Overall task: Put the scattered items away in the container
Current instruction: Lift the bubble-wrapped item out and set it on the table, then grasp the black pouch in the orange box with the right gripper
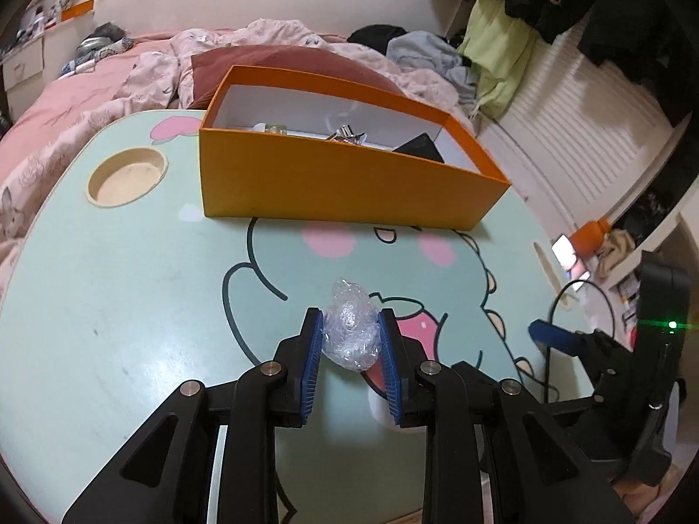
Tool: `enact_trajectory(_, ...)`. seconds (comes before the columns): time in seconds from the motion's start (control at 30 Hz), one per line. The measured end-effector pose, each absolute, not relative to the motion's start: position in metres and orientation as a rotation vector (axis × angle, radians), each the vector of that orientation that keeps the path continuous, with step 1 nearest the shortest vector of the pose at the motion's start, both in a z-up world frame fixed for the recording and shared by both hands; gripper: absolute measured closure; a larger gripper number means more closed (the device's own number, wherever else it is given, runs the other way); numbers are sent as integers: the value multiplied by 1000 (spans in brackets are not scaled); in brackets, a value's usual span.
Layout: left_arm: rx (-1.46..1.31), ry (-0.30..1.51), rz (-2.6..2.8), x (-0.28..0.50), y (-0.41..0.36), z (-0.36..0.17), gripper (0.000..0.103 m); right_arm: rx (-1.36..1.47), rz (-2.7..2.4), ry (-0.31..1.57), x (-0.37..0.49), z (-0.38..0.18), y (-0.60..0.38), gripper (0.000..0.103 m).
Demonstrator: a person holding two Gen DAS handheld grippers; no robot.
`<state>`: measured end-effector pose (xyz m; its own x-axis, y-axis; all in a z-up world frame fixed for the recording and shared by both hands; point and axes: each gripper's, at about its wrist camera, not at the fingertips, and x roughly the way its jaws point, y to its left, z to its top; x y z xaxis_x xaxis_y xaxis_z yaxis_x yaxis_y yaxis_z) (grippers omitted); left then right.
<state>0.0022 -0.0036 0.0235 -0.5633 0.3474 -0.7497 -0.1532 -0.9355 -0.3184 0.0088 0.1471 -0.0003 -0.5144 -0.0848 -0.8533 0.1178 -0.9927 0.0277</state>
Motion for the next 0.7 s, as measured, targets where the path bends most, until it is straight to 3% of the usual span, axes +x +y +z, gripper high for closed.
enact_trajectory(0.07,-1255,-350,2540,5,-6,26,64,1482,-2637,52,9,0,147,0)
enact_trajectory(0.13,-1218,-388,2568,10,-10,28,41,1480,-2637,50,9,0,147,0)
enact_trajectory(0.2,-1173,-460,2590,16,-18,29,36,1477,-2637,45,9,0,147,0)
enact_trajectory(0.23,-1151,-501,2598,19,-22,29,36,1469,-2634,30,9,1,149,1)
enact_trajectory(0.3,-1107,-564,2611,26,-29,29,36,1420,-2620,-50,8,9,157,28)
enact_trajectory(0.33,-1084,-593,2621,29,-33,29,36,1397,-2621,-82,8,15,161,31)
enact_trajectory(0.53,-1021,-724,2623,36,-50,28,36,1222,-2629,-97,-31,84,164,37)
enact_trajectory(0.7,-1017,-712,2619,36,-50,28,36,1394,-2519,-71,-112,99,150,37)
